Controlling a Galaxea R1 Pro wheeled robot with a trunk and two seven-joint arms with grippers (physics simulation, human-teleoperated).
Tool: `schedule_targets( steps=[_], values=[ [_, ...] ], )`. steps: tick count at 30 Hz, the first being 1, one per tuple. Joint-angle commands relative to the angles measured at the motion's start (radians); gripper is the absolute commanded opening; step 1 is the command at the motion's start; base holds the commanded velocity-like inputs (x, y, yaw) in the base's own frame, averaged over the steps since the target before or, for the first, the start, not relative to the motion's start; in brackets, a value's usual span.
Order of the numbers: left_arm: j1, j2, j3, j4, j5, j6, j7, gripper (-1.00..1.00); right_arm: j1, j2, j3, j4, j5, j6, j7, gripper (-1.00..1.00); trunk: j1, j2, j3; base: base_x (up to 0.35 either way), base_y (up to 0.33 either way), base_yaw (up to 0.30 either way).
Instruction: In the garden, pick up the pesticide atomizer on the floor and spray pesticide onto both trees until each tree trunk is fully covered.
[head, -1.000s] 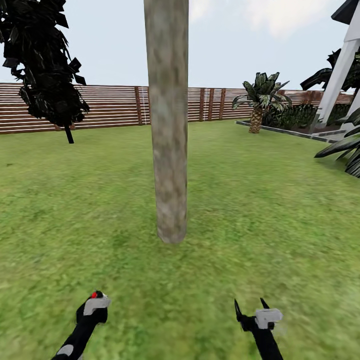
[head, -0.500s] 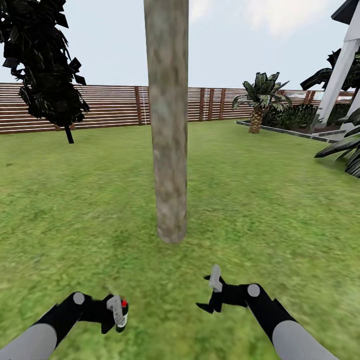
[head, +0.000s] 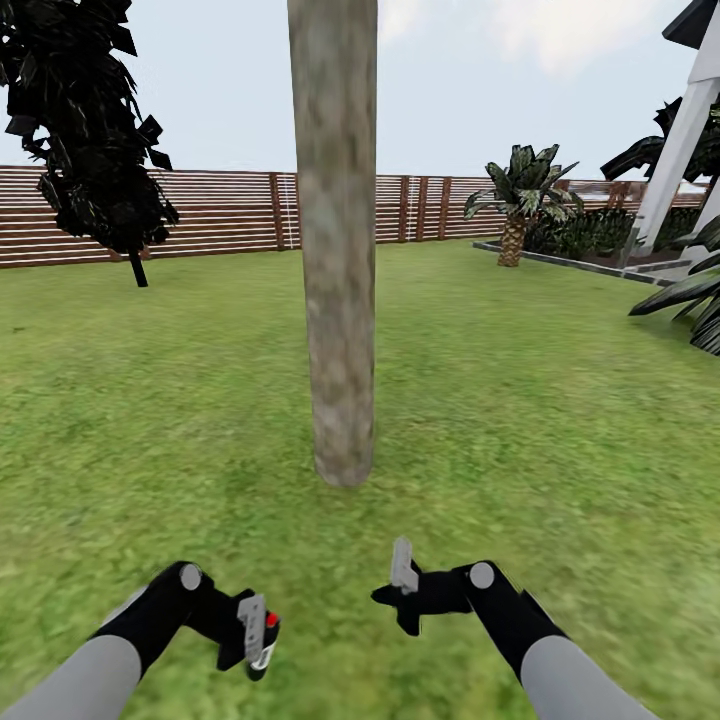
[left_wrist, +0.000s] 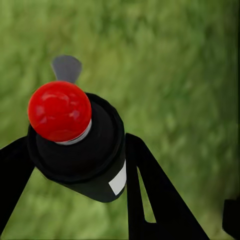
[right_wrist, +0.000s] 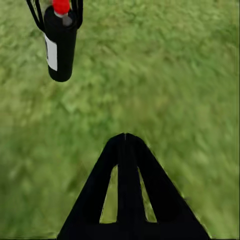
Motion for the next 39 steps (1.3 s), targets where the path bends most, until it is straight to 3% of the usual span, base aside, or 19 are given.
schedule_targets(
  steps=[1, 3, 6, 12, 16, 19, 29, 37, 39],
  values=[
    [-0.001, -0.003, -0.007, -0.001, -0.004, -0.010, 0.000, -1.00, 0.000, 0.003, 0.028, -0.001, 0.008, -0.004, 0.002, -1.00, 0.000, 0.000, -0.001, 0.000, 0.000, 0.000],
    [-0.002, -0.014, -0.013, -0.001, -0.005, -0.010, 0.000, -1.00, 0.000, 0.008, 0.093, -0.002, 0.008, -0.003, 0.003, -1.00, 0.000, 0.000, -0.001, 0.000, 0.000, 0.000],
    [-0.004, -0.028, -0.015, -0.002, -0.006, -0.010, 0.000, -1.00, 0.000, 0.014, 0.128, -0.004, 0.008, -0.002, 0.003, -1.00, 0.000, 0.000, -0.001, 0.000, 0.000, 0.000],
    [-0.004, -0.050, -0.024, 0.000, -0.009, -0.012, -0.013, -1.00, 0.000, 0.026, 0.137, -0.004, 0.009, -0.004, 0.002, -1.00, 0.000, 0.000, -0.001, 0.000, 0.000, 0.000],
    [-0.004, -0.062, -0.110, -0.001, -0.008, -0.010, -0.035, -1.00, 0.000, 0.026, 0.137, -0.005, 0.009, -0.007, -0.001, -1.00, 0.000, 0.000, -0.001, 0.000, 0.000, 0.000],
    [-0.004, -0.069, -0.127, -0.001, -0.008, -0.008, -0.037, -1.00, 0.000, 0.026, 0.138, -0.007, 0.009, -0.007, -0.001, -1.00, 0.000, 0.000, -0.001, 0.000, 0.000, 0.000],
    [-0.005, -0.111, -0.125, -0.002, 0.002, -0.009, -0.022, -1.00, 0.000, 0.028, 0.138, -0.047, 0.004, -0.005, -0.001, -1.00, 0.000, 0.000, -0.001, 0.000, 0.000, 0.000],
    [-0.007, -0.125, -0.121, -0.005, 0.011, -0.009, 0.064, -1.00, 0.000, 0.029, 0.138, -0.050, 0.004, -0.006, 0.000, -1.00, 0.000, 0.000, -0.001, 0.000, 0.000, 0.000],
    [-0.007, -0.127, -0.122, -0.006, 0.035, -0.010, 0.068, -1.00, 0.000, 0.029, 0.138, -0.049, 0.004, -0.006, 0.000, -1.00, 0.000, 0.000, -0.001, 0.000, 0.000, 0.000]
  ],
)
